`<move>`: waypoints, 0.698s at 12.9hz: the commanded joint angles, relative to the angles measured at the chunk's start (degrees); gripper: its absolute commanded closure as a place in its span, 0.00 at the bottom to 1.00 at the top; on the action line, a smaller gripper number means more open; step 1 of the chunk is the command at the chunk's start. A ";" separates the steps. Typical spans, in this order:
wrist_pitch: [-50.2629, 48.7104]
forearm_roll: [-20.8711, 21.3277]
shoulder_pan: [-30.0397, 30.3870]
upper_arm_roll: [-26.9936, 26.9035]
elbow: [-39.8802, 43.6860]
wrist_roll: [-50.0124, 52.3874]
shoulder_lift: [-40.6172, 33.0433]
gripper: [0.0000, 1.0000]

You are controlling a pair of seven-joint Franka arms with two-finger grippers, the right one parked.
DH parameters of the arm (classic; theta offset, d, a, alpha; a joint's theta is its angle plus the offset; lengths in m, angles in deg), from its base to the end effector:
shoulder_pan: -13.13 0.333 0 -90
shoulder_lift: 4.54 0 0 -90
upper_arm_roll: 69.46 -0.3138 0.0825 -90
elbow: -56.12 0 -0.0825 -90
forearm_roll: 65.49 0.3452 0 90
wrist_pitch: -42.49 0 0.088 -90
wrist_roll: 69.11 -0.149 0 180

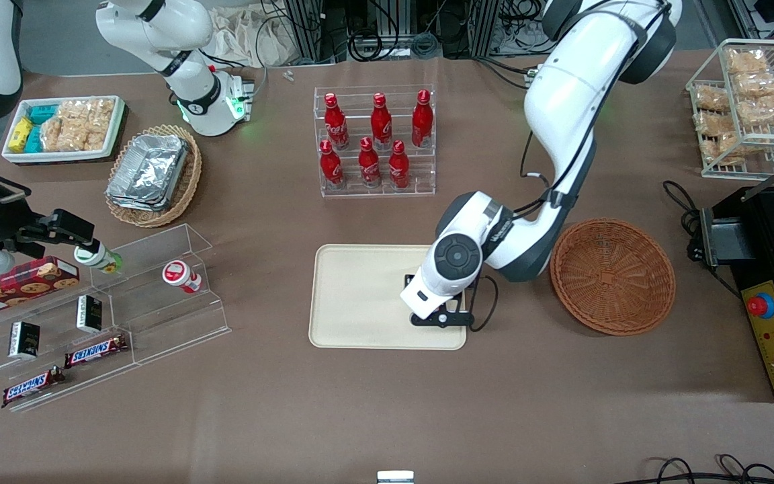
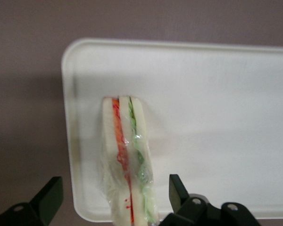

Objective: Place sandwich from basket to tray

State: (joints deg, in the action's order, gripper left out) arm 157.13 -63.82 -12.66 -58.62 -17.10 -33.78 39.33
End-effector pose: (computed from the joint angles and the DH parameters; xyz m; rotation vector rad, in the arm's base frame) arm 0.5832 -0.3943 0.2722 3.0712 0.0223 -0.1325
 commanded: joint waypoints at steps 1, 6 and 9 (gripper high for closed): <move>-4.49 0.09 3.46 -0.21 -1.39 -0.52 -7.29 0.00; -10.14 1.57 12.15 -0.30 -5.08 -1.40 -18.97 0.00; -15.48 0.97 18.48 -0.04 -5.87 -5.16 -24.43 0.00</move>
State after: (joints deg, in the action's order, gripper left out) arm 144.31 -62.91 2.12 -59.36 -19.23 -35.95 20.05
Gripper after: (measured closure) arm 0.000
